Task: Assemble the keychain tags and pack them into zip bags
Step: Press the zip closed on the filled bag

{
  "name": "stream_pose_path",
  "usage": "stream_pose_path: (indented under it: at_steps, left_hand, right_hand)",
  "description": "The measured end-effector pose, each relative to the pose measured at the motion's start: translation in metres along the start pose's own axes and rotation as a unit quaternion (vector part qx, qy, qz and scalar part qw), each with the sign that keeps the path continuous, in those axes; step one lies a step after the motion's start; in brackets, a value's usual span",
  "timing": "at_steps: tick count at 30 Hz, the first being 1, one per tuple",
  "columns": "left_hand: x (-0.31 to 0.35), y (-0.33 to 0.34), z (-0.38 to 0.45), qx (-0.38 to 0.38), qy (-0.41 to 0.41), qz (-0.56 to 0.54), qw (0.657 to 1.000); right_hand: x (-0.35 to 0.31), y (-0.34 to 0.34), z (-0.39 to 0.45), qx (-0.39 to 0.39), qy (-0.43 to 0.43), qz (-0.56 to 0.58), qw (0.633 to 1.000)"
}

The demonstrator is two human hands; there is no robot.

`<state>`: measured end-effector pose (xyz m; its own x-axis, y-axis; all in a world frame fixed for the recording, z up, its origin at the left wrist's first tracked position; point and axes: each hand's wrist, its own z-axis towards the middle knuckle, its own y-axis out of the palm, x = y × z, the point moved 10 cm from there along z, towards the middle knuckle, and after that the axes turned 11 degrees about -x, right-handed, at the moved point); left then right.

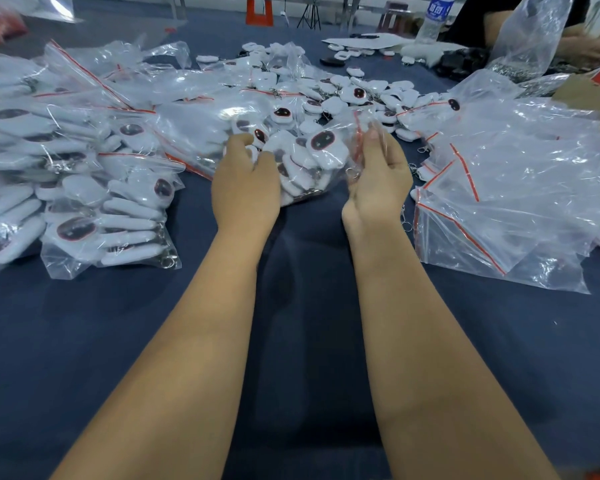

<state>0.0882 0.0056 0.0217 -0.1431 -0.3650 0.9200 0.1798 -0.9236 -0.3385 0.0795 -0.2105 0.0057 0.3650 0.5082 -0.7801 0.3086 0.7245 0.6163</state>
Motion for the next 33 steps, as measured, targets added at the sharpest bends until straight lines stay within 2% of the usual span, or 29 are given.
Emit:
stream_pose_path:
  at_steps: [4,8,9,11,13,15,19,21,23,26,30,33]
  left_hand:
    - [-0.009,-0.005,0.000,0.019,-0.024,-0.106,0.994]
    - [-0.004,-0.021,-0.001,0.076,0.004,-0.110,0.991]
    - [-0.007,-0.018,0.002,0.050,-0.011,-0.141,0.989]
    - [-0.013,0.003,0.005,-0.054,-0.066,-0.194,0.977]
    - [-0.014,0.021,0.004,-0.142,-0.078,-0.114,0.980]
    - [-0.011,0.026,0.004,-0.174,-0.059,-0.064,0.981]
    - [-0.019,0.033,0.001,-0.233,-0.118,-0.149,0.954]
    - [-0.019,0.037,0.002,-0.247,-0.118,-0.182,0.944]
    - [-0.014,0.039,0.002,-0.254,-0.089,-0.205,0.941]
    - [-0.010,0.033,0.007,-0.221,-0.058,-0.245,0.942]
    - [-0.013,0.027,0.010,-0.175,-0.059,-0.348,0.919]
    - [-0.013,0.031,0.009,-0.166,-0.083,-0.435,0.881]
  right_hand:
    - [0.007,-0.008,0.003,0.007,0.055,0.077,0.995]
    - [0.023,0.001,0.001,-0.043,0.154,0.121,0.980]
    - [0.027,0.005,0.000,-0.057,0.176,0.125,0.975]
    - [0.033,0.012,-0.003,-0.075,0.202,0.116,0.970]
    - [0.038,0.014,-0.003,-0.075,0.207,0.104,0.970]
    - [0.039,0.011,-0.002,-0.062,0.204,0.094,0.972]
    - [0.034,0.013,-0.002,-0.084,0.184,0.057,0.978]
    - [0.031,0.024,-0.006,-0.131,0.173,0.045,0.975]
    - [0.029,0.034,-0.008,-0.177,0.165,0.032,0.970]
    - [0.032,0.039,-0.008,-0.199,0.166,0.016,0.966]
    - [0.033,0.026,-0.003,-0.141,0.158,-0.044,0.976]
    - [0.031,0.017,0.000,-0.112,0.146,-0.095,0.978]
